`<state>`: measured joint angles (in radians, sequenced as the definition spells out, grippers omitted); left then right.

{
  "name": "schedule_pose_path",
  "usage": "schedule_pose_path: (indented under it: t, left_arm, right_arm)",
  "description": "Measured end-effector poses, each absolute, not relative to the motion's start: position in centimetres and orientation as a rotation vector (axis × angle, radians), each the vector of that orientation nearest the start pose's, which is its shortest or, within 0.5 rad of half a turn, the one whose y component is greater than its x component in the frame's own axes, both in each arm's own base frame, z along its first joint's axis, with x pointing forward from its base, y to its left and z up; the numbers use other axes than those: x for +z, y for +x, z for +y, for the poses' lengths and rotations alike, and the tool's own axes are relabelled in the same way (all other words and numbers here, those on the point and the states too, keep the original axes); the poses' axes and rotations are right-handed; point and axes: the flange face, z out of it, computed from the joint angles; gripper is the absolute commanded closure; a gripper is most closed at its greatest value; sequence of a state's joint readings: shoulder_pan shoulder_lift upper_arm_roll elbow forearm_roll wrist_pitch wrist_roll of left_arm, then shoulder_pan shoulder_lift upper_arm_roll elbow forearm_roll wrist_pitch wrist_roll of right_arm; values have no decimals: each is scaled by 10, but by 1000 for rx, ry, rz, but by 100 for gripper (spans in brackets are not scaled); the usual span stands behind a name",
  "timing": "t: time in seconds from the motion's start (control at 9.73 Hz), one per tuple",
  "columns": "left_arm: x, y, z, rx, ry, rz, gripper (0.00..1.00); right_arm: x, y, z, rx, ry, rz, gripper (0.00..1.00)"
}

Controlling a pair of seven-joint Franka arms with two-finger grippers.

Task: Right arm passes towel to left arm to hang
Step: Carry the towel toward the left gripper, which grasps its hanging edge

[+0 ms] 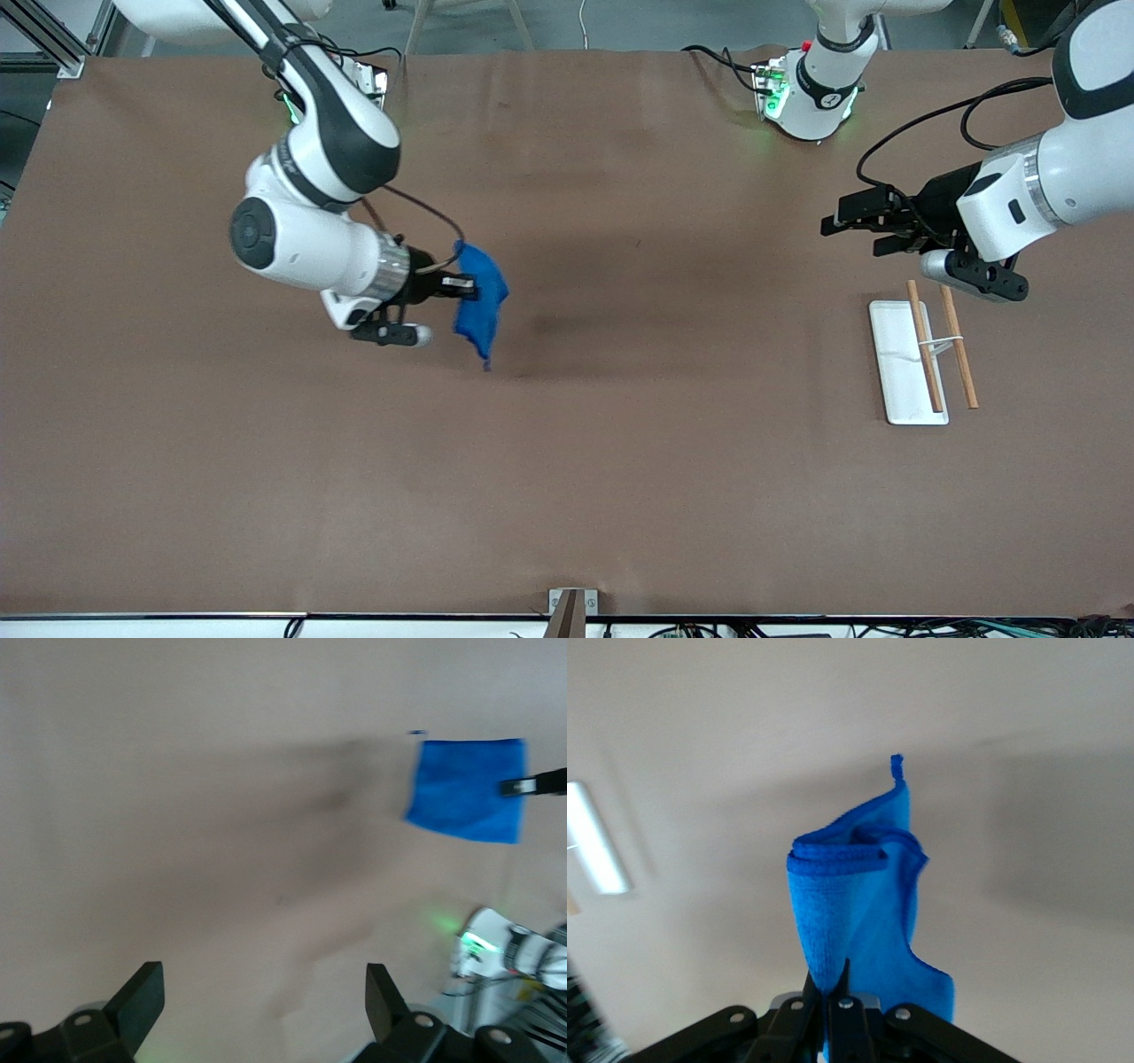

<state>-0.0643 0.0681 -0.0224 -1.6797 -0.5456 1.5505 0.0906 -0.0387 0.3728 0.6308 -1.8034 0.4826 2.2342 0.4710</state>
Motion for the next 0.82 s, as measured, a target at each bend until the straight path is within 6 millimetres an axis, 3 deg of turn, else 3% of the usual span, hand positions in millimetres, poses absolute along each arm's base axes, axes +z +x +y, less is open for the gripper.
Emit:
schedule_pose_path:
  t: [0.21, 0.51, 0.82]
  left_arm:
    - [524, 548, -114, -305, 2435, -218, 0]
    - [476, 527, -122, -370, 2209, -247, 0]
    - [418, 503, -113, -370, 2026, -266, 0]
  right_arm:
    - [399, 529, 404, 258, -2345, 325, 99]
    - [407, 500, 477, 208, -2133, 375, 99]
    - [452, 494, 507, 246, -1983, 379, 99]
